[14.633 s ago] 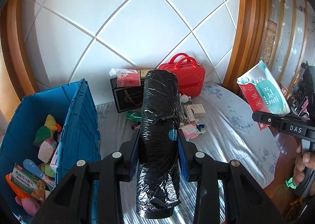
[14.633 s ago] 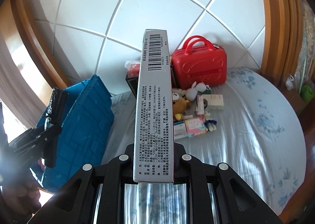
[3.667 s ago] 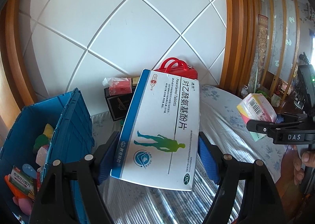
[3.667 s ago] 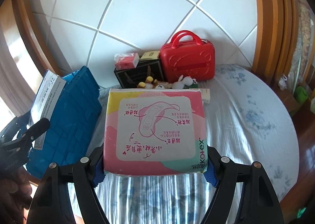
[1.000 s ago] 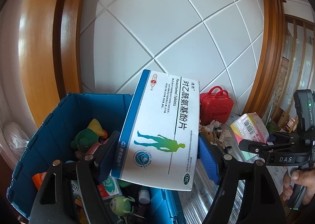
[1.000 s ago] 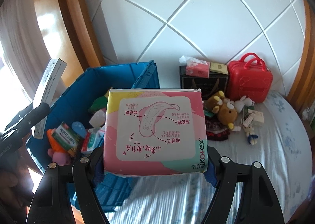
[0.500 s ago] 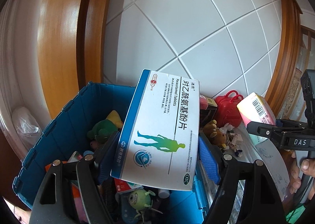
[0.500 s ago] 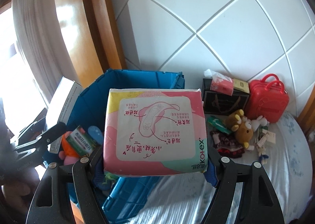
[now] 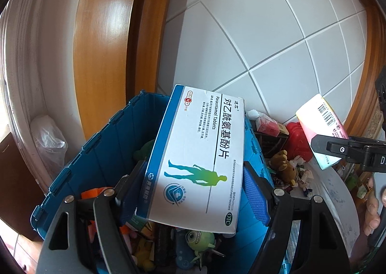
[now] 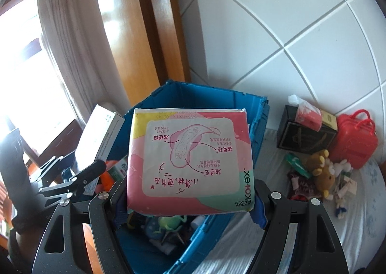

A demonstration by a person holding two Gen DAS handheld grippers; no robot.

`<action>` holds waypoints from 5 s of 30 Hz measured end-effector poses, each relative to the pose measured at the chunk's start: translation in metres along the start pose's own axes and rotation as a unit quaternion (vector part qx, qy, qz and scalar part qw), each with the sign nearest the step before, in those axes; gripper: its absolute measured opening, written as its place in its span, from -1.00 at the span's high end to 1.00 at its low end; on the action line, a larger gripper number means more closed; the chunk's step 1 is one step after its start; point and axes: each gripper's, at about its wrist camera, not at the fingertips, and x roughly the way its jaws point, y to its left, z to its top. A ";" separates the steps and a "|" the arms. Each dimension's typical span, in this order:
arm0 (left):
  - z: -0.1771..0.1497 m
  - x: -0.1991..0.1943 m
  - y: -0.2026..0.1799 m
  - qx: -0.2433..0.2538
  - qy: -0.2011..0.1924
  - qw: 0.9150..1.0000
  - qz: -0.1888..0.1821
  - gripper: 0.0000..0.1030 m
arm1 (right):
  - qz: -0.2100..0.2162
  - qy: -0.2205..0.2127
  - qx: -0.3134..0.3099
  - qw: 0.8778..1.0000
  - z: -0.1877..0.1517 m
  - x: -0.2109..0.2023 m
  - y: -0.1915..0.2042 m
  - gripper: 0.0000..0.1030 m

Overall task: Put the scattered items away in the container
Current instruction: 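Open both grippers to drop the paracetamol box and pink pack into the crate, then move both grippers back from the crate over the items on the bed, then grasp the maroon knit hat with the left gripper while the right gripper grasps the white plush bear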

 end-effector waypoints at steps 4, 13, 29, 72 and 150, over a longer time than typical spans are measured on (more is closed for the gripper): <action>-0.001 0.000 0.013 -0.009 0.002 1.000 0.015 -0.47 | 0.014 0.009 -0.013 1.000 0.004 0.013 0.015 -0.51; -0.001 -0.001 0.034 -0.023 0.010 0.999 0.038 -0.47 | 0.045 0.012 -0.030 0.998 0.014 0.028 0.043 -0.51; -0.001 -0.004 0.051 -0.065 0.005 0.994 0.090 -1.00 | 0.052 -0.023 -0.058 0.997 0.027 0.018 0.058 -0.99; -0.013 -0.003 -0.196 0.063 0.021 0.997 0.041 -1.00 | -0.018 -0.045 0.044 0.998 -0.048 -0.101 -0.177 -0.99; -0.207 0.488 -0.424 0.193 0.255 0.944 0.081 -1.00 | -0.152 0.145 0.138 0.968 -0.276 0.153 -0.620 -0.99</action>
